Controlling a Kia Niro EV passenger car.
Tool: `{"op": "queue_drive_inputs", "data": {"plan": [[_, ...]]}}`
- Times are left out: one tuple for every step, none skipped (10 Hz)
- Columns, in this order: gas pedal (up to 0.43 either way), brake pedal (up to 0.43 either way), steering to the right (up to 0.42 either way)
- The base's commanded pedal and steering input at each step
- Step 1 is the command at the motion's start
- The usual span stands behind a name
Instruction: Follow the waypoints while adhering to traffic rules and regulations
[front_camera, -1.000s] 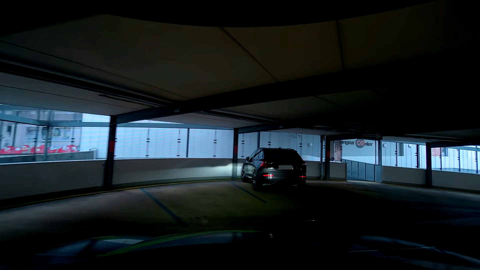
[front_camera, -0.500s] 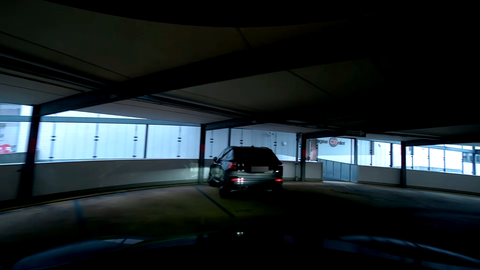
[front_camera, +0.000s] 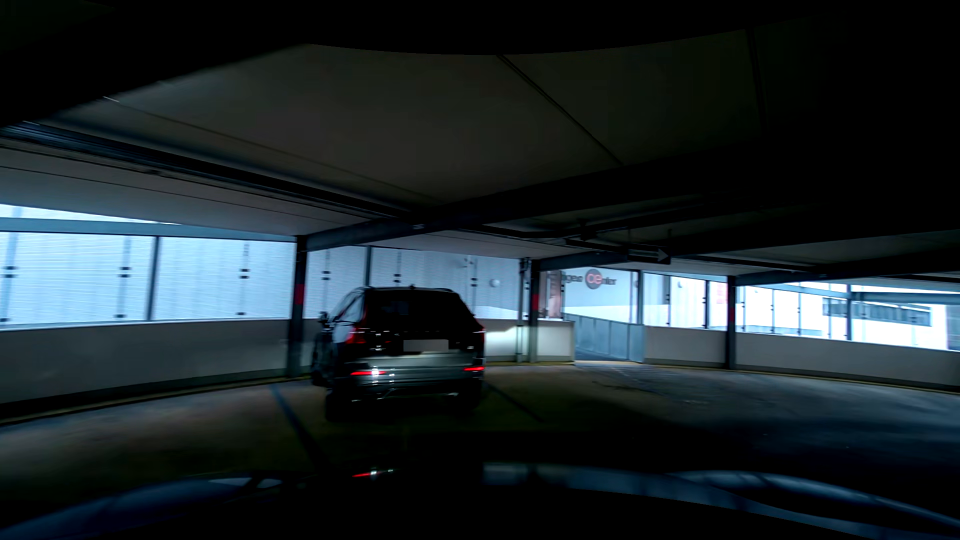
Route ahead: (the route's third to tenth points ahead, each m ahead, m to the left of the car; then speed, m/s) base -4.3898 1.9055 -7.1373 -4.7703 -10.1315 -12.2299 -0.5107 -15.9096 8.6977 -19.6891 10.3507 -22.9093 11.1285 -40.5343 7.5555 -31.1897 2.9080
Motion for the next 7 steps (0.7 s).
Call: {"op": "queue_drive_inputs", "data": {"plan": [[0.118, 0.000, 0.488], [0.118, 0.000, 0.488], [0.118, 0.000, 0.488], [0.110, 0.000, 0.488], [0.087, 0.000, 0.488], [0.079, 0.000, 0.488], [0.067, 0.000, 0.488]]}}
